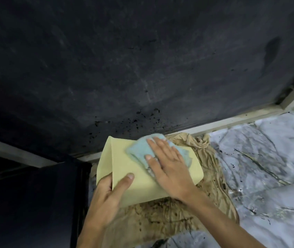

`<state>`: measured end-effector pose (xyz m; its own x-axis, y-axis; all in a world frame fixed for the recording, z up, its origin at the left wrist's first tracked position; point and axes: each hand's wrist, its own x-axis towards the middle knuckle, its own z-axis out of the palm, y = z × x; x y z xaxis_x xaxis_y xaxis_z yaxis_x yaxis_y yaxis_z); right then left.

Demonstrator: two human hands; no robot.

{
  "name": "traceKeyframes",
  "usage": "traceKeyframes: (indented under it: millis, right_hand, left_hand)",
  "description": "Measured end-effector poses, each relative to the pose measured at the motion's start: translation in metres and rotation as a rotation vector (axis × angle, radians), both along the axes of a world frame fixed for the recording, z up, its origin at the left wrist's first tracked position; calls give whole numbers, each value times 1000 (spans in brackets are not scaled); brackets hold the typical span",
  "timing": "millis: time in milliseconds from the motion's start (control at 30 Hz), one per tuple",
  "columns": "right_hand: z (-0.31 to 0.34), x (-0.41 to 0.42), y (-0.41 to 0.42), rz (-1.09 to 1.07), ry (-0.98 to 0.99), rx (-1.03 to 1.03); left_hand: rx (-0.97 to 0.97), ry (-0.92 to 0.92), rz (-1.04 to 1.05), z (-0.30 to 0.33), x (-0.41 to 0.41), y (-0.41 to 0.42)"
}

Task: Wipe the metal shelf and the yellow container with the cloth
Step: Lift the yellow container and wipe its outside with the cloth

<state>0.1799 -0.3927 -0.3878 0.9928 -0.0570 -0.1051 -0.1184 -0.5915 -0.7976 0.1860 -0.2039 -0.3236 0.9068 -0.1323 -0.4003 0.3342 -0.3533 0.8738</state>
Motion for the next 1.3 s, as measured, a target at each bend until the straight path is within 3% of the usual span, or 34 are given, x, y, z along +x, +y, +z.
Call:
traceKeyframes:
  millis: [167, 233, 367, 500, 733, 1100, 1300]
  right_hand:
    - [-31, -3, -40, -204, 183, -86]
    - [-17, 2, -27, -109, 198, -118]
    - [28, 25, 22, 169, 33, -57]
    - [32, 32, 26, 219, -31, 1]
    - [-40, -3, -48, -50, 38, -112]
    - [-81, -12, -79, -224, -13, 227]
    - [-66, -22, -73, -417, -13, 313]
  left_hand:
    - [12, 16, 67, -5, 0, 8]
    - [14, 16, 63, -4, 2, 6]
    - [20, 17, 32, -3, 7, 1]
    - [-1, 17, 5, -1, 8, 2]
    - [31, 62, 5, -1, 5, 20]
    - [31, 43, -80, 6, 19, 12]
    - [11, 106, -58, 16, 13, 6]
